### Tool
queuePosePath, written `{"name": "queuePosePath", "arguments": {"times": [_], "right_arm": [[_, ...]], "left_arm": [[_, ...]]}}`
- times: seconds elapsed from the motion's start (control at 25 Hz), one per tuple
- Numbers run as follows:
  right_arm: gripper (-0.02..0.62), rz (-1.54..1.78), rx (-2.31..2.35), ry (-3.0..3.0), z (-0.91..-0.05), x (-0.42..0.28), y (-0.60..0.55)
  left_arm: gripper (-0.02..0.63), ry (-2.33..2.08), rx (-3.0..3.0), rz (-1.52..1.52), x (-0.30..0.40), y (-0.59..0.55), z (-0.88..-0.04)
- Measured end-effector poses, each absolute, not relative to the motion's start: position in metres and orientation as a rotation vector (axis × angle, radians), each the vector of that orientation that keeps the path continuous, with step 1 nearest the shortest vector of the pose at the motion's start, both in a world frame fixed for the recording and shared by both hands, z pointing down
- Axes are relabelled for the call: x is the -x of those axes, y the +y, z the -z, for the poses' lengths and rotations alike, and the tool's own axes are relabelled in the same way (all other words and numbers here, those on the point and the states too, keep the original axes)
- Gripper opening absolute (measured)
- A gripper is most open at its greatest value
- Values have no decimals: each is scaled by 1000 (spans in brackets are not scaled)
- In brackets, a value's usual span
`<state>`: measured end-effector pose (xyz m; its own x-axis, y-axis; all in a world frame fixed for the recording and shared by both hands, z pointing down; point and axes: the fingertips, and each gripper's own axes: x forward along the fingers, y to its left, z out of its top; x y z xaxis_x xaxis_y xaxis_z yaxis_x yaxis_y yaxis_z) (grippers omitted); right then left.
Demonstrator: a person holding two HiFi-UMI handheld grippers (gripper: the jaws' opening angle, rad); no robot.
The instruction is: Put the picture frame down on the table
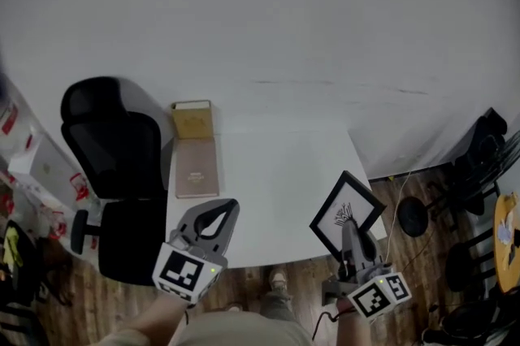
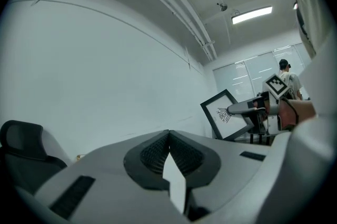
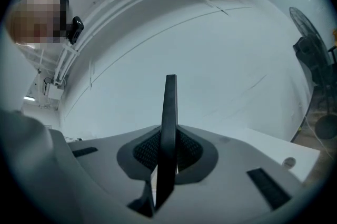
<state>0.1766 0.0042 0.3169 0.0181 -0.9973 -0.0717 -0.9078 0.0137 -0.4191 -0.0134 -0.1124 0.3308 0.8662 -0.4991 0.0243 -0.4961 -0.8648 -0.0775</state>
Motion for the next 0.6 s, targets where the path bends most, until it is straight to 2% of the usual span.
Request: {"name": "queuePosePath", "arguments": {"times": [0.6], "right_arm": [[49,590,1666,2203,-347,-281,-146]], "left_arm": [[20,1246,2841,183,-54,-203,-340]]}}
